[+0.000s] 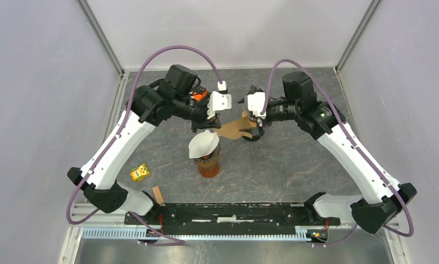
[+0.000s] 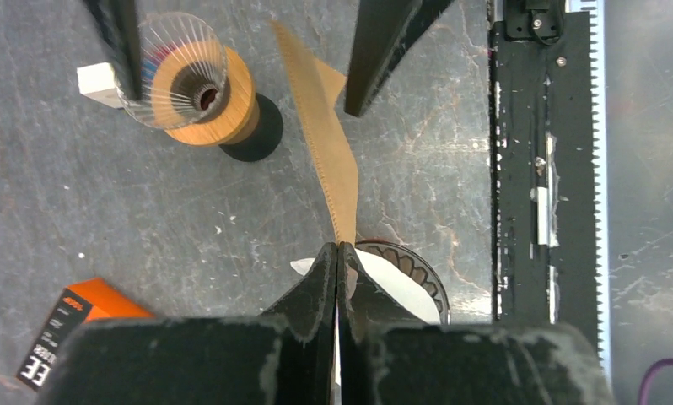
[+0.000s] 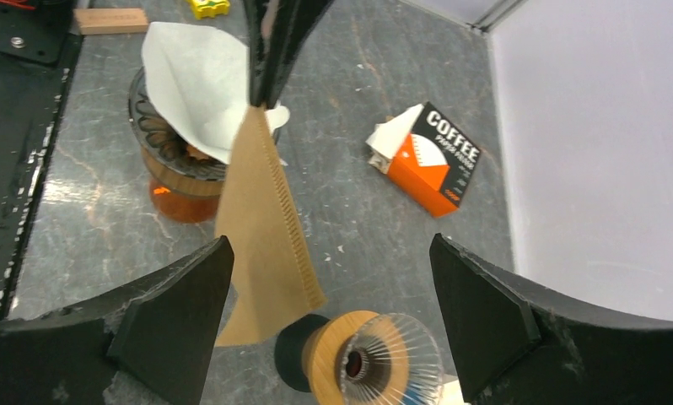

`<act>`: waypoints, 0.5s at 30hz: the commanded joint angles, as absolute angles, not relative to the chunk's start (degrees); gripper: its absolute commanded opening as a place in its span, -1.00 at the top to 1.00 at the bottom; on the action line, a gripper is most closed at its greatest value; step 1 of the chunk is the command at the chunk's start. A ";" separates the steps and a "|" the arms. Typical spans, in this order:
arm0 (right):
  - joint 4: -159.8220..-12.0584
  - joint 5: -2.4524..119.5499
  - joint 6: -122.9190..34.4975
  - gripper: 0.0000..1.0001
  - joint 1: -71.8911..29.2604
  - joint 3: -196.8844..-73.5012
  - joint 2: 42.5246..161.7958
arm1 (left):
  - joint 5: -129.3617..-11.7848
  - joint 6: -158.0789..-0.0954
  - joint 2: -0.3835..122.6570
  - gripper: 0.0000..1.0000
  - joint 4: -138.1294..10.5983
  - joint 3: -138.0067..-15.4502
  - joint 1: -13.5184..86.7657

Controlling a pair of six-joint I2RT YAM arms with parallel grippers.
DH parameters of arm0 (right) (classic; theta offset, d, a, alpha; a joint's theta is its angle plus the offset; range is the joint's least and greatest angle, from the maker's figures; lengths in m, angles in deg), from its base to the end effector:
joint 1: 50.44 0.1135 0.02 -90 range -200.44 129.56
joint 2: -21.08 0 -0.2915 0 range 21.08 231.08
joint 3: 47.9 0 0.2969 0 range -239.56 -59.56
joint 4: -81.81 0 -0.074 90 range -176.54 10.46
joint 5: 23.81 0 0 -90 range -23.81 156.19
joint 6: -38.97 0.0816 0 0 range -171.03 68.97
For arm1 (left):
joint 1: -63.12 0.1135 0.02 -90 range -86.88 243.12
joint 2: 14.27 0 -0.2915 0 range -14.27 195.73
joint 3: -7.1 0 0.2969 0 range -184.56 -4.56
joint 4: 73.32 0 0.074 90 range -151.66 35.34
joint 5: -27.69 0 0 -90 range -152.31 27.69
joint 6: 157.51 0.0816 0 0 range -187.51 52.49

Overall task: Place the coffee filter in the dripper
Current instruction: Pick up the coffee filter from the coffee filter holder.

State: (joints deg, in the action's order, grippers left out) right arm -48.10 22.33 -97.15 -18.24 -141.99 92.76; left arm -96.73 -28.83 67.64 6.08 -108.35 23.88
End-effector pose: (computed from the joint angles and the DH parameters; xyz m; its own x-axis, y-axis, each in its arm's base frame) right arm 0.2411 0.2186 0.4417 0.3787 -0.3757 -0.8458 -0.9096 0.0178 -0.4152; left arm 0.2224 -0.2412 0.4647 0.0828 0.5980 -0.7972 0.9927 0.0207 0.1186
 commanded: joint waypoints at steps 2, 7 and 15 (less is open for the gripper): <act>-47.87 18.01 -97.86 -0.76 -18.19 -139.60 92.89 | -93.42 -23.75 68.30 0.96 7.24 -112.32 22.19; -46.99 15.88 -98.15 -0.25 -18.19 -138.89 93.21 | -91.87 -23.00 68.29 0.96 7.21 -112.58 21.92; -52.12 14.12 -91.95 0.74 -18.19 -136.78 92.75 | -91.05 -24.09 68.99 0.96 4.58 -112.40 21.81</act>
State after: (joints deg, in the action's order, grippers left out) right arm -48.34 16.67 -95.91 -18.24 -137.29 93.24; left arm -92.03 -25.18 68.80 7.00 -110.58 22.13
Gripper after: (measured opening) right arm 0.276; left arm 0.029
